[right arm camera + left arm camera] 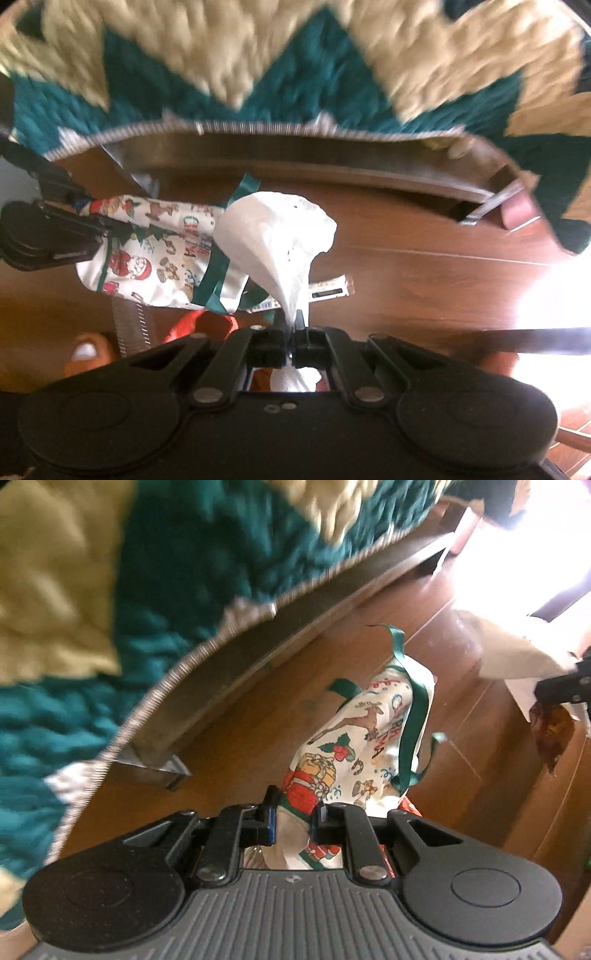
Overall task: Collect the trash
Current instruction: 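Lift and carry the Christmas bag and tissue with both tools to the bin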
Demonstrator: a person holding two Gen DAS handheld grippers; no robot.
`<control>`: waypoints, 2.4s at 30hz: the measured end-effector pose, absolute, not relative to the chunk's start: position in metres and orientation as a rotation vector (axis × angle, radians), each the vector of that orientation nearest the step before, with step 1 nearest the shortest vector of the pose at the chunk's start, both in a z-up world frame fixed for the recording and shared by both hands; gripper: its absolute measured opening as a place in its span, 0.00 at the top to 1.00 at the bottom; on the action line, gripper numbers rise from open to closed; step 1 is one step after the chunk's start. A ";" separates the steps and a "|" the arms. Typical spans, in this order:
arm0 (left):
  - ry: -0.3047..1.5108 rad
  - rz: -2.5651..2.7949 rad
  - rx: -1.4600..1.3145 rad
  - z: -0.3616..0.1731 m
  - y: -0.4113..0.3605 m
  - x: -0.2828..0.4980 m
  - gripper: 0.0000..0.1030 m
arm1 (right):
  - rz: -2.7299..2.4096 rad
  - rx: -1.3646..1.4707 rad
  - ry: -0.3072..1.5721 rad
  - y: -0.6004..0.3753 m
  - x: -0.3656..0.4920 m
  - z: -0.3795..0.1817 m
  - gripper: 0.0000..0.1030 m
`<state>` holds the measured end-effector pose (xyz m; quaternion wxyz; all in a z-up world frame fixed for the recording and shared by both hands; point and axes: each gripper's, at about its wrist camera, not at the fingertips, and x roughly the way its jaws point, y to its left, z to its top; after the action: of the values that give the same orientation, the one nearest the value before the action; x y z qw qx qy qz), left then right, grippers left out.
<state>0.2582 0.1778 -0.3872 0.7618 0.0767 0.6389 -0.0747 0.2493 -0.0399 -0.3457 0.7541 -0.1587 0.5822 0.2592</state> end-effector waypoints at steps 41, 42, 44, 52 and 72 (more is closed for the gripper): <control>0.536 -0.145 0.110 0.179 -0.056 0.259 0.85 | 0.341 -0.021 0.400 -0.332 0.199 0.143 1.00; 0.517 -0.144 0.104 0.189 -0.065 0.262 0.85 | 0.326 -0.018 0.388 -0.338 0.202 0.148 1.00; 0.498 -0.155 0.107 0.206 -0.083 0.270 0.85 | 0.300 -0.007 0.372 -0.353 0.208 0.155 1.00; 0.465 -0.188 0.162 0.234 -0.167 0.306 0.85 | 0.193 0.047 0.392 -0.408 0.242 0.154 1.00; 0.672 -0.269 0.315 0.140 -0.285 0.385 0.85 | 0.179 -0.011 0.593 -0.427 0.297 0.084 0.96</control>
<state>0.3845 -0.2847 0.1401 0.9230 0.1536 0.3275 -0.1311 0.2972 -0.4269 0.0842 0.9523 -0.0056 0.2920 0.0883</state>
